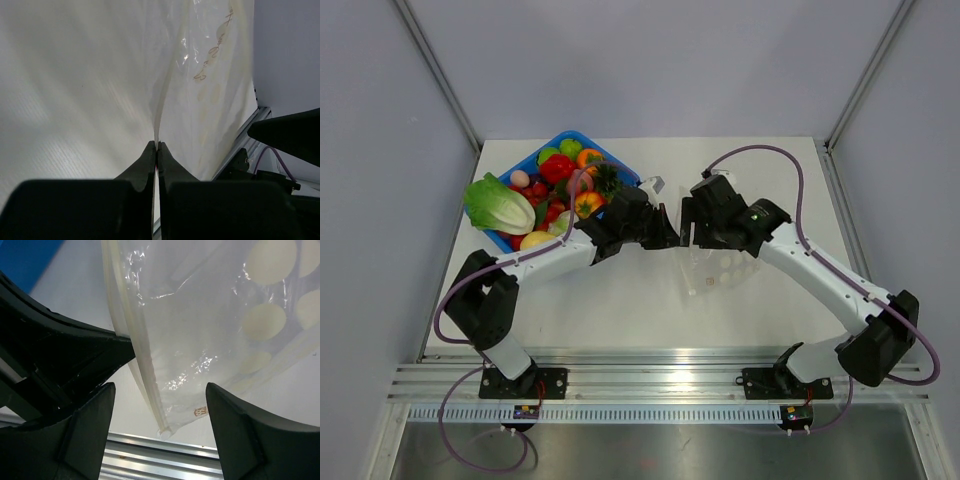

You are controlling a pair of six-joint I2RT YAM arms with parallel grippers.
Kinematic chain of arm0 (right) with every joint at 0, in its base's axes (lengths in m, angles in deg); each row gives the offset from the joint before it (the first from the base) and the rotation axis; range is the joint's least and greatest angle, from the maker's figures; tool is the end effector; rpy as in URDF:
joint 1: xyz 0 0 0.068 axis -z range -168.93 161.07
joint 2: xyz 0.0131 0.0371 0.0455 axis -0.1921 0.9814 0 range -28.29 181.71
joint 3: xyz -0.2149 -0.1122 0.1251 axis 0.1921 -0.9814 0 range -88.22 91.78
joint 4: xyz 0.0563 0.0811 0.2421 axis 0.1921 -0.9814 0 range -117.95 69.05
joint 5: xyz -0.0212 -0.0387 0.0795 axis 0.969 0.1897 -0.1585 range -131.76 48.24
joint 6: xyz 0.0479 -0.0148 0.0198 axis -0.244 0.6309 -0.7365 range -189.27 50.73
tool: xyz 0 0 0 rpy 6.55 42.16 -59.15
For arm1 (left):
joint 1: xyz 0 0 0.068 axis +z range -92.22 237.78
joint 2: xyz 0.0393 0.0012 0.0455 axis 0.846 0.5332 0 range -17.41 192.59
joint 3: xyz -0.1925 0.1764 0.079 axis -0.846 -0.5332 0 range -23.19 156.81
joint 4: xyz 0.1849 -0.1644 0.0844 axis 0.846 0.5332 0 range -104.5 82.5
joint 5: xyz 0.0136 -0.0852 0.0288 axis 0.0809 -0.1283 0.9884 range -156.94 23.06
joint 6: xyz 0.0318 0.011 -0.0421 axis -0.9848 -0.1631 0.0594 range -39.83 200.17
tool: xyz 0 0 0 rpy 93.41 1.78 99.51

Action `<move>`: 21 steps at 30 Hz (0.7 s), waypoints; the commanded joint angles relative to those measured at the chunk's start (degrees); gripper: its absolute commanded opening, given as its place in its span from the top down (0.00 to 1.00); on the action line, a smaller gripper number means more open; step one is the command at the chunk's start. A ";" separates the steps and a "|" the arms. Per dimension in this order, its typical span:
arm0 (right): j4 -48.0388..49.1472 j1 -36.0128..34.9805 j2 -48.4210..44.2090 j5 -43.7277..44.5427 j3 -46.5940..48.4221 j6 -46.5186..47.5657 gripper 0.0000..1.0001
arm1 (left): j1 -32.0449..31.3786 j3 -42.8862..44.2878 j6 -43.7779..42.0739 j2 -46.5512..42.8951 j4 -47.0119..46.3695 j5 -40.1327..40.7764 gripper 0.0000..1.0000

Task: Place the food in the zip-top bag and seal the zipper
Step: Pick up the zipper food storage bag at the center of the board.

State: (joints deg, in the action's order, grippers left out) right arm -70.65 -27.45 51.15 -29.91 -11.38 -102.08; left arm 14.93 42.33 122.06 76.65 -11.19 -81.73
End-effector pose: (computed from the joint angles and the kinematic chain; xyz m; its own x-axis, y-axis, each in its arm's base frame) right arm 0.2281 0.1721 0.3357 -0.7974 0.0431 -0.6019 -0.0943 0.9763 0.1948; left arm 0.2685 -0.2615 0.2553 -0.8331 -0.1076 -0.5425 0.3496 0.6576 -0.6674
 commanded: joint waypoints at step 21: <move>-2.16 -5.69 8.89 21.79 3.93 -0.23 0.55 | -0.30 -0.57 -0.49 -4.41 0.29 -3.67 1.00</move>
State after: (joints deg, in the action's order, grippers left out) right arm -71.87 -32.69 59.56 -13.54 -9.02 -102.06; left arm 14.93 41.89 122.06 75.12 -10.01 -83.91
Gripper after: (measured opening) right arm 0.456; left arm 0.009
